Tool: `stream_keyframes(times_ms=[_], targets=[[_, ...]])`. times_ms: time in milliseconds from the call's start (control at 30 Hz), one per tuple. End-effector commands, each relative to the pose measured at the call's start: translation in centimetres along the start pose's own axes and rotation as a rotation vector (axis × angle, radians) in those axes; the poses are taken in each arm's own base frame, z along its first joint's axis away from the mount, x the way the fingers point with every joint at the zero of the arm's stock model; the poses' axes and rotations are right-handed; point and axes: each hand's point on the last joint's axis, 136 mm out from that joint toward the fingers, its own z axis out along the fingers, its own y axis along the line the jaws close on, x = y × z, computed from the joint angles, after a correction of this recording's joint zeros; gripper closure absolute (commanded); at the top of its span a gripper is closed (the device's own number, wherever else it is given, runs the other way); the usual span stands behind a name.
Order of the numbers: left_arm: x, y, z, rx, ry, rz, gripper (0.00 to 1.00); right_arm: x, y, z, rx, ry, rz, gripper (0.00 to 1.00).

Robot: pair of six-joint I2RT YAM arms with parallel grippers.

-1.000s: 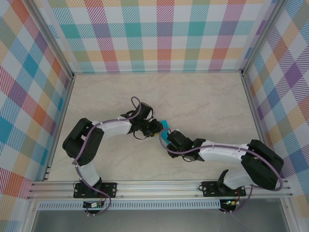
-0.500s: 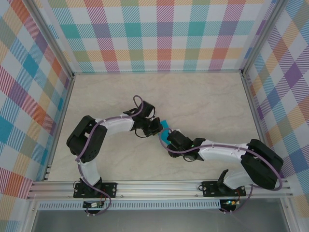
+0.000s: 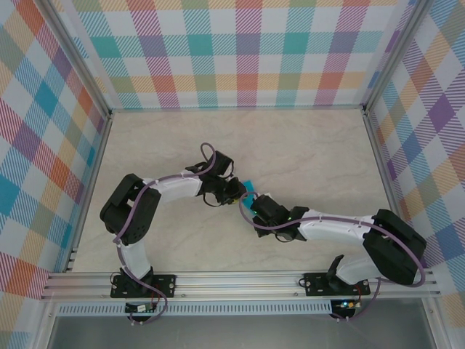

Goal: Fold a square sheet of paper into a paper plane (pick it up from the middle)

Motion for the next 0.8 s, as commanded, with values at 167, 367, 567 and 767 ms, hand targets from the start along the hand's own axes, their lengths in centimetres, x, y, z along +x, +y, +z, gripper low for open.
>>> stream_keyframes(times_ms=[167,367,567,767], targets=[[-0.9,0.6,-4.8,-0.134,-0.160,0.024,0.44,-1.7,2.2,-1.4,-0.228,0.039,0.133,0.87],[-1.1,1.0,-6.9,-0.170,-0.224,0.036,0.34,-2.0,2.6,-1.4,-0.294,0.060,0.180,0.87],[-0.9,1.3,-7.9,-0.177,-0.249,0.037,0.32,-1.9,3.2,-1.6,-0.373,0.066,0.200,0.87],[-0.5,1.4,-7.7,-0.158,-0.238,0.041,0.34,-1.7,3.1,-1.8,-0.456,0.070,0.244,0.87]])
